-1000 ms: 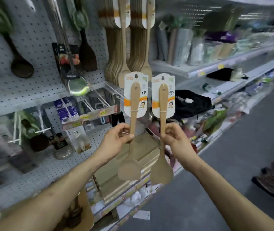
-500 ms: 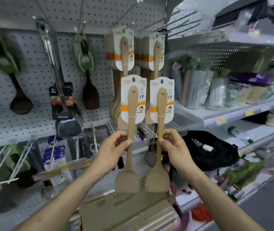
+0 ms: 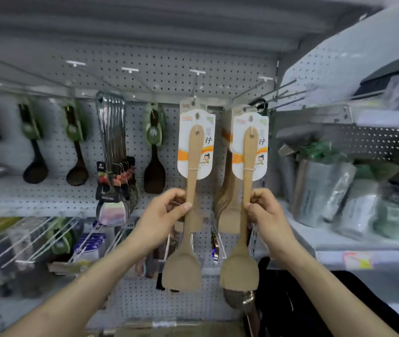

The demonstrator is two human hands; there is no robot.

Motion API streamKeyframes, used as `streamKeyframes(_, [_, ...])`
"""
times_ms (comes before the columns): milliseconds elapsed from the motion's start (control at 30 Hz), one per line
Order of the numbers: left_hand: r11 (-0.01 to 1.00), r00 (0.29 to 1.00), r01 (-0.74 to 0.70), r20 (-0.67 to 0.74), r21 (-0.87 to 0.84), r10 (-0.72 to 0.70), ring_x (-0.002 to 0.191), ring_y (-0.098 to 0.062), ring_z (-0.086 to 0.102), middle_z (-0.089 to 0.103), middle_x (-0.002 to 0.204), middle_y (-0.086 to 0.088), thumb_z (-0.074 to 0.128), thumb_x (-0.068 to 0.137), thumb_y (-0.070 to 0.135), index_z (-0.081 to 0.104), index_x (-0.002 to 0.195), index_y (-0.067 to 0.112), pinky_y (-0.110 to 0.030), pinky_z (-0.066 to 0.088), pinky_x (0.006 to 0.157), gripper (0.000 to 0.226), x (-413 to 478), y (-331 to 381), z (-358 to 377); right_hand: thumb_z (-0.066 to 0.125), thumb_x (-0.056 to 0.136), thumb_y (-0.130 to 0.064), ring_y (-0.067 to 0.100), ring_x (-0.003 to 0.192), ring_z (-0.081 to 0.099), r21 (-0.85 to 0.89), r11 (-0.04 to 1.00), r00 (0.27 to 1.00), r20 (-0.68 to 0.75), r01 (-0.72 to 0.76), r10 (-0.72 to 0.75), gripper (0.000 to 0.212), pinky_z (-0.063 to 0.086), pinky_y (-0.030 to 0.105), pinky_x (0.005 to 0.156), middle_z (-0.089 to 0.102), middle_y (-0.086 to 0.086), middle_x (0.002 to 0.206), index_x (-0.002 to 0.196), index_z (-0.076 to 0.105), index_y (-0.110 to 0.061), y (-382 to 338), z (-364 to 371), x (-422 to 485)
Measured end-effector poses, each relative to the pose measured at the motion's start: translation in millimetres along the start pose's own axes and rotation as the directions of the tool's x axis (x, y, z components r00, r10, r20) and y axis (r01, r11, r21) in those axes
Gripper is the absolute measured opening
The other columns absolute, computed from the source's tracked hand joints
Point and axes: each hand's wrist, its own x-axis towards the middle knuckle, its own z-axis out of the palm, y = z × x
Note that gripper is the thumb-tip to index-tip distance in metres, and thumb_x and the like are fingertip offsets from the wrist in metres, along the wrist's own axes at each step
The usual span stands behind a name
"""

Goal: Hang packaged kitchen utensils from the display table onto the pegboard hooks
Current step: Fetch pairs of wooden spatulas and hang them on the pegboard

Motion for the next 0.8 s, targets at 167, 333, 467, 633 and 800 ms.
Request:
streamKeyframes(167, [0.998,0.996,-0.015,-0.087,0.057,0.02,0.091,-0.017,0.07,0.074,0.102,-0.012,0.066,0.104,0.009,0.071,0.107,0.01,-0.03,0.056,0.086,0.006,10.9,34.7,13.7,0.056,0.108,-0.009,0.01,0.082,0.069,-0.014,1.0,0.999,0.043,0.0,0.0,0.02,0.058,0.046,0.084,0.07,-0.013,0.084,0.1,0.065,-0.026,-8.7,-22.7,25.6])
streamKeyframes(333, [0.995,0.994,-0.013,-0.108,0.095,0.023,0.092,-0.018,0.072,0.077,0.099,-0.007,0.065,0.106,0.012,0.072,0.108,0.013,-0.023,0.056,0.081,0.008,17.1,46.0,11.2,0.056,0.107,-0.005,0.004,0.077,0.066,0.01,1.0,0.999,0.044,0.013,-0.013,0.016,0.055,0.042,0.079,0.069,-0.017,0.081,0.104,0.064,-0.019,-14.2,-28.3,38.7])
streamKeyframes(467, [0.989,0.993,-0.018,-0.113,0.145,0.035,0.091,-0.015,0.073,0.077,0.096,0.002,0.066,0.106,0.016,0.073,0.105,0.019,-0.033,0.058,0.087,0.008,24.8,43.9,3.2,0.058,0.106,-0.007,0.019,0.086,0.065,0.023,1.0,0.999,0.047,0.001,-0.002,0.014,0.056,0.058,0.089,0.069,-0.007,0.087,0.104,0.065,-0.019,-16.3,-26.2,43.1])
streamKeyframes(633, [0.984,0.993,-0.014,-0.11,0.178,0.034,0.095,-0.024,0.073,0.076,0.097,0.0,0.067,0.105,0.02,0.074,0.101,0.031,-0.051,0.06,0.095,0.014,33.0,36.0,-0.4,0.059,0.105,-0.008,0.016,0.083,0.067,0.029,1.0,0.999,0.053,-0.003,0.001,0.012,0.058,0.055,0.088,0.071,-0.006,0.086,0.104,0.065,-0.018,-17.2,-25.6,49.1])
streamKeyframes(800, [0.986,0.993,-0.027,-0.11,0.163,0.045,0.088,-0.017,0.074,0.075,0.094,0.0,0.067,0.105,0.016,0.075,0.096,0.037,-0.046,0.063,0.09,0.024,43.0,32.7,-2.1,0.057,0.106,-0.006,0.016,0.081,0.069,0.056,0.998,0.999,0.047,-0.025,0.022,0.011,0.06,0.056,0.089,0.071,-0.005,0.085,0.106,0.064,-0.015,-19.6,-23.1,52.5])
